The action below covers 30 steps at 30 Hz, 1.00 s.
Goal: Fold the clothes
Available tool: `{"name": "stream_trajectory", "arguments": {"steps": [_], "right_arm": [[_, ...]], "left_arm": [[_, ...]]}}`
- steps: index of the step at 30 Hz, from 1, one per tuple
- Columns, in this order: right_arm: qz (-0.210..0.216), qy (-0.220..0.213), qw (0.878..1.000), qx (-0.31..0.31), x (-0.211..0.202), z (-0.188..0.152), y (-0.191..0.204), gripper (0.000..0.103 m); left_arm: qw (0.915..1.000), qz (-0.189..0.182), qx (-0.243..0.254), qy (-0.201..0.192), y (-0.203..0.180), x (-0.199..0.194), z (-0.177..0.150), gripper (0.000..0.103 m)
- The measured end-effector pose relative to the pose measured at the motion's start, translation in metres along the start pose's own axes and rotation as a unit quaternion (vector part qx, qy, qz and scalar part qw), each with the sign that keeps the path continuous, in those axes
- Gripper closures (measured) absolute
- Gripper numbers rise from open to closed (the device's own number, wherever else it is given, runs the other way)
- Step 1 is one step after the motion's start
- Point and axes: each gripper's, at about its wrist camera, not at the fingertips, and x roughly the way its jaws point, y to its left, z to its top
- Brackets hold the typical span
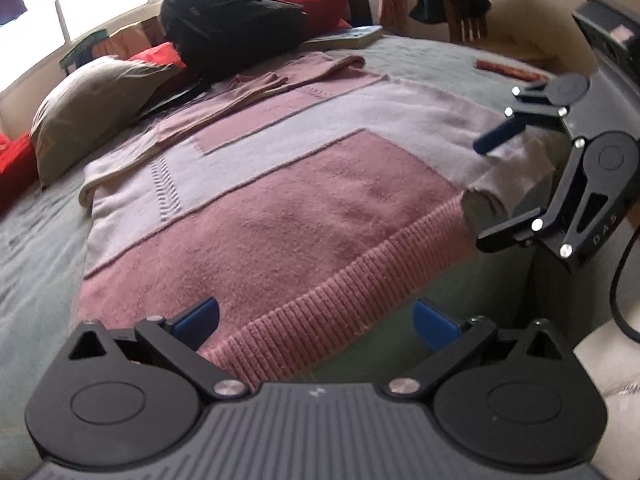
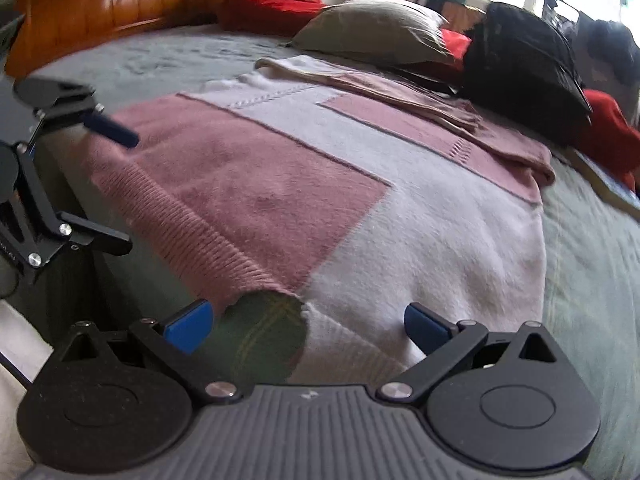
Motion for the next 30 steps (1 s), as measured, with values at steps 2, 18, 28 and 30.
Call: {"name": "stream_trajectory", "arguments": {"steps": [2,18,28,30], "right_arm": [[-0.002,-0.004,1.000,-0.017,0.000,0.004,0.006,0.000],[-0.025,-0.004,0.999,0.042,0.047,0.031,-0.003,0.000],[-0.025,0.008,0.998,-0.062,0.011,0.013,0.020,0.000],[-0.036,0.010,0.995,-0.093,0.010,0.008,0.029,0.000]], "left_arm": [[1.0000,0.003,0.005,-0.004,-0.001,-0.001,0.001,0.001],[0.9995,0.026,-0.015,0.011,0.001,-0.005,0.000,0.001],[0.9996,0.026,-0.011,0.009,-0.001,-0.003,-0.003,0.001],[0.9996,0.025,-0.010,0.008,-0.001,-0.003,-0.003,0.001]]}}
